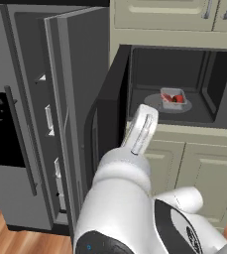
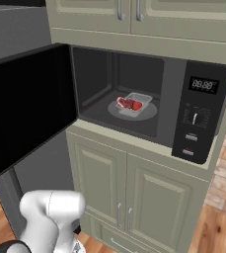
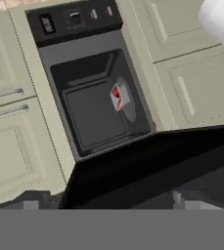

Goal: Place the tupperware containing the steak and bell pepper meal in the microwave. Close the microwave door and press the start button to reheat the meal.

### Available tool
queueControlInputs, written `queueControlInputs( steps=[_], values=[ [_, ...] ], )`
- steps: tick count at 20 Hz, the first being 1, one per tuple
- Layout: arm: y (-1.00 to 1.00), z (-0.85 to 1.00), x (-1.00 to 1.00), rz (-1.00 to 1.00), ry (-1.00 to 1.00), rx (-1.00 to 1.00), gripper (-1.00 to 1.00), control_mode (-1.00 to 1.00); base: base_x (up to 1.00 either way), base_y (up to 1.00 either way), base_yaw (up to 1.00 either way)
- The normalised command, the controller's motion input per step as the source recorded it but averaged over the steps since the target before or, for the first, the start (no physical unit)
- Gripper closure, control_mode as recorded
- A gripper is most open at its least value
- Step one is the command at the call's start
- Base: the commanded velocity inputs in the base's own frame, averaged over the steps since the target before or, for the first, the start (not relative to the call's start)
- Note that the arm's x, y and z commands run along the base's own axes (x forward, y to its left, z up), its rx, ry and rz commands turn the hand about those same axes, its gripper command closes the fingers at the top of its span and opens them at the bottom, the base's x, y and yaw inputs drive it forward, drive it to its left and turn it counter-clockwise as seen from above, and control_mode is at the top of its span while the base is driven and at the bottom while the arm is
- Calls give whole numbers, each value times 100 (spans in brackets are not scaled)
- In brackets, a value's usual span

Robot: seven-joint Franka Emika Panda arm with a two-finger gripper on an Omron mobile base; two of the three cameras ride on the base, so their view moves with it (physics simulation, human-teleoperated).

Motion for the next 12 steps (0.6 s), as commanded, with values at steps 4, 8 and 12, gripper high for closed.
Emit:
queueControlInputs(
  steps=[4, 8, 12],
  values=[
    [76, -5, 2, 0, 2, -23, -100, -100, 0, 0, 0],
    [71, -18, 11, 0, 0, -23, -100, -100, 0, 0, 0],
    [52, -23, 25, 0, 1, -16, -100, -100, 0, 0, 0]
  ],
)
